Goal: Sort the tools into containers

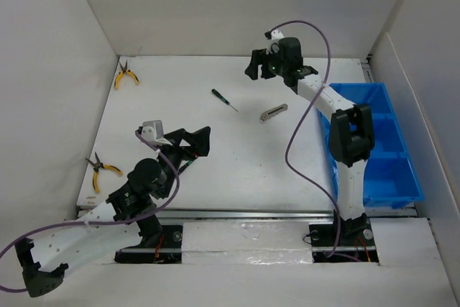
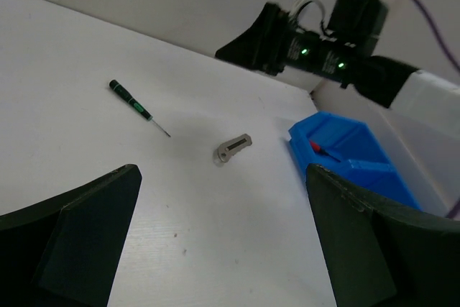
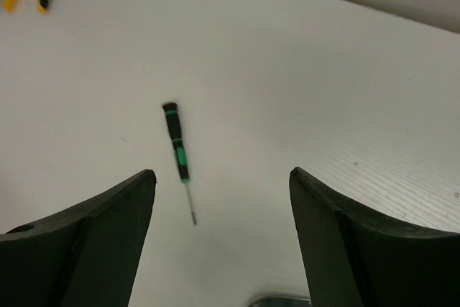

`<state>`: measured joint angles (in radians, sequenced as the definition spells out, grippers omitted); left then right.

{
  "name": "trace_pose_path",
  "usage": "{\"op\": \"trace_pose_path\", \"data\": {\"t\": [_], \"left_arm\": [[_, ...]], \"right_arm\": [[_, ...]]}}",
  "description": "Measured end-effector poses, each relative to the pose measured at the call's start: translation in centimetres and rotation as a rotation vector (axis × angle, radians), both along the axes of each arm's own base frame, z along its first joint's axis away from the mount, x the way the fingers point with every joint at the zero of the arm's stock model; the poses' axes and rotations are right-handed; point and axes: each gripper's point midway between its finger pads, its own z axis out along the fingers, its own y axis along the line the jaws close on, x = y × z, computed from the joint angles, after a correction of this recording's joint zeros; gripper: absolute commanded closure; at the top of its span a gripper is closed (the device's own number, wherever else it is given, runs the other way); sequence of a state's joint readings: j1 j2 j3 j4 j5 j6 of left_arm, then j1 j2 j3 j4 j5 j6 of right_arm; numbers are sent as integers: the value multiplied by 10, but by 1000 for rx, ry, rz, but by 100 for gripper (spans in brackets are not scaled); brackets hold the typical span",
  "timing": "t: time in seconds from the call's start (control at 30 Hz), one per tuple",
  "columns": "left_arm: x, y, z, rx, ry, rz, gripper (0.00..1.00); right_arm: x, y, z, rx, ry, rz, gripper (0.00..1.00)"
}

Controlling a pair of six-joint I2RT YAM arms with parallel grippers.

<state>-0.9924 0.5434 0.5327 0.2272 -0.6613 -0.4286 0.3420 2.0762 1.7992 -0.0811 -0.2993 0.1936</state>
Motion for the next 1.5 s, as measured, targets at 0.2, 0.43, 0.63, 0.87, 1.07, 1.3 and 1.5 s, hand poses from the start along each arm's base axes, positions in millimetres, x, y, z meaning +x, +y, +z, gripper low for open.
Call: {"op": "trace_pose_path", "data": {"t": [0.2,0.43,0.63,0.87,1.07,1.3,1.5], "left_arm": [[-9,17,13,-94,-42,17,1],[-9,18,7,-97,-37,21,1],[-5,13,-1,-68,-18,19,1],[-7,11,-1,-73,-18,8,1],[-8,12,3,-87,-26,-2,1],[-9,11,3,-88,-27,-6,1],[-10,13,6,-100,-34,-9,1]], "right_arm": [[4,38,-78,-255,16,163,18],[-29,95,-86,-366,-32,364,17],[-20,100,-94,-403,-51,358,21],[-12,97,-142,-460,27,339,24],[-17,95,-160,-483,75,349,27],[-23,110,-146,-481,54,372,30],[-35,133,-139,-501,28,403,29]]}}
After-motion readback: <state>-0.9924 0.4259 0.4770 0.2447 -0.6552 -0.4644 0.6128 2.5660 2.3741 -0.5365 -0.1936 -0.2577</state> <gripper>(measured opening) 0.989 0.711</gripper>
